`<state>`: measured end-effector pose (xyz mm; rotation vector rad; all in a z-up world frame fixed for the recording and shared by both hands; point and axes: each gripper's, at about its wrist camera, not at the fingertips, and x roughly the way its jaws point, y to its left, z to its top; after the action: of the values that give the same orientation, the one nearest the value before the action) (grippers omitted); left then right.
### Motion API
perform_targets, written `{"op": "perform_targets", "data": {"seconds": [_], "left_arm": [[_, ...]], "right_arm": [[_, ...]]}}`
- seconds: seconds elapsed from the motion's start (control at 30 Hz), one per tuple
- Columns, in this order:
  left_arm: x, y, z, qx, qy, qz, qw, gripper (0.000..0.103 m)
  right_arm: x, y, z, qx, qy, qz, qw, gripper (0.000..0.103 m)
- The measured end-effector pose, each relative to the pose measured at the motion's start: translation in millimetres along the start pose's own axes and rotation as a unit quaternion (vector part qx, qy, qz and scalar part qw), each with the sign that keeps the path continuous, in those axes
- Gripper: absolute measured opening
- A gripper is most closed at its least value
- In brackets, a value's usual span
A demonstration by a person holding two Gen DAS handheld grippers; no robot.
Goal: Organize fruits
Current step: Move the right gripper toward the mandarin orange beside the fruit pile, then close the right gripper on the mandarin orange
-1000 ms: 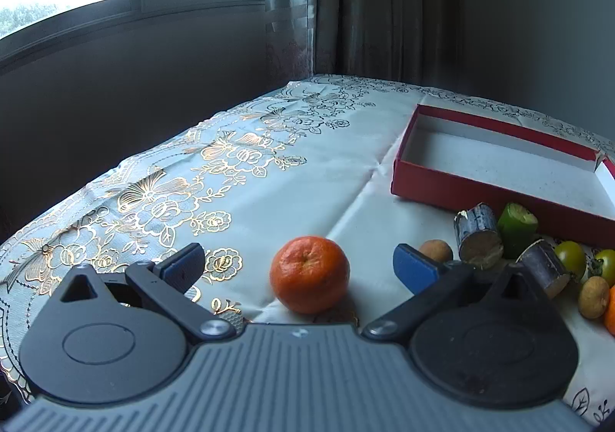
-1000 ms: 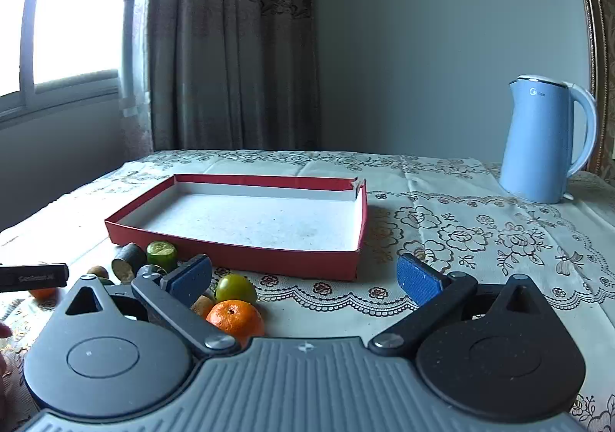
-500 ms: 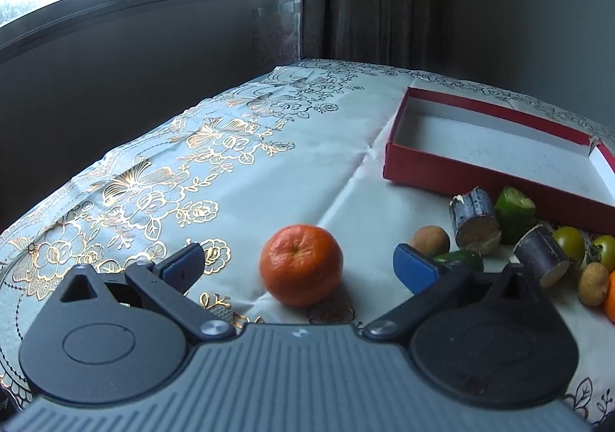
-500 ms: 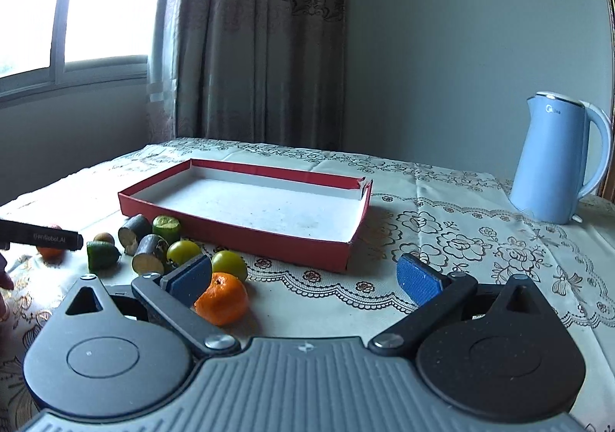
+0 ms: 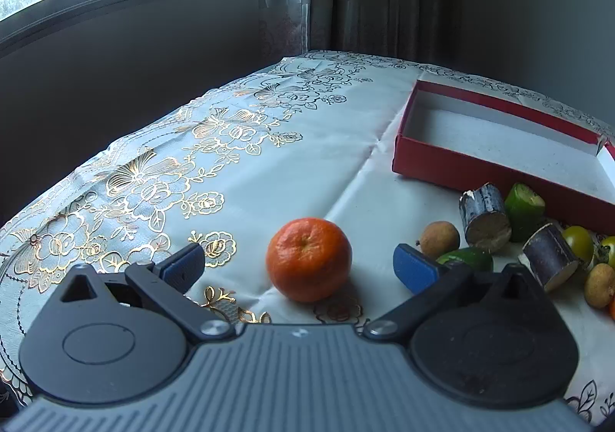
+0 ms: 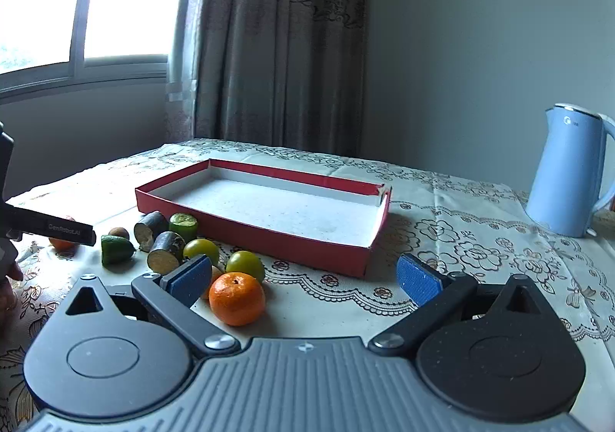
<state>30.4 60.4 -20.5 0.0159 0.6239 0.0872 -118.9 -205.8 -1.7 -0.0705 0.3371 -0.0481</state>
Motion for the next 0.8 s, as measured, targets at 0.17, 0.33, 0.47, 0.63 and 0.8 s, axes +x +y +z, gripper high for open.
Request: {"op": "perform_targets", "data": {"seconds": [0.17, 0.33, 0.47, 0.63, 0.8], "left_arm": [[-0.4, -0.5, -0.4, 0.0, 0.0, 0.003, 1.0, 0.103], [-0.4, 0.9, -0.1, -0.004, 0.001, 0.003, 1.0, 0.103], [-0.1, 0.9, 0.0, -0.003, 0.002, 0.004, 1.0, 0.103], [-0.2, 1.1, 0.0, -0.005, 0.002, 0.004, 1.0, 0.103], [0.3, 1.3, 0.1, -0.008, 0.003, 0.003, 1.0, 0.103]], "right_arm": [[-0.7, 5.4, -0.3, -0.019, -0.005, 0.002, 1.0, 0.103], [-1.1, 6.5, -1.1, -0.017, -0.004, 0.006, 1.0, 0.103], [0.0, 5.4, -1.7, -0.013, -0.001, 0.011, 1.0, 0.103], [10.4, 7.2, -4.1, -0.012, 0.022, 0.027, 0.999, 0.063], [23.0, 7.1, -7.0, -0.002, 0.054, 0.038, 0.998, 0.053]]}}
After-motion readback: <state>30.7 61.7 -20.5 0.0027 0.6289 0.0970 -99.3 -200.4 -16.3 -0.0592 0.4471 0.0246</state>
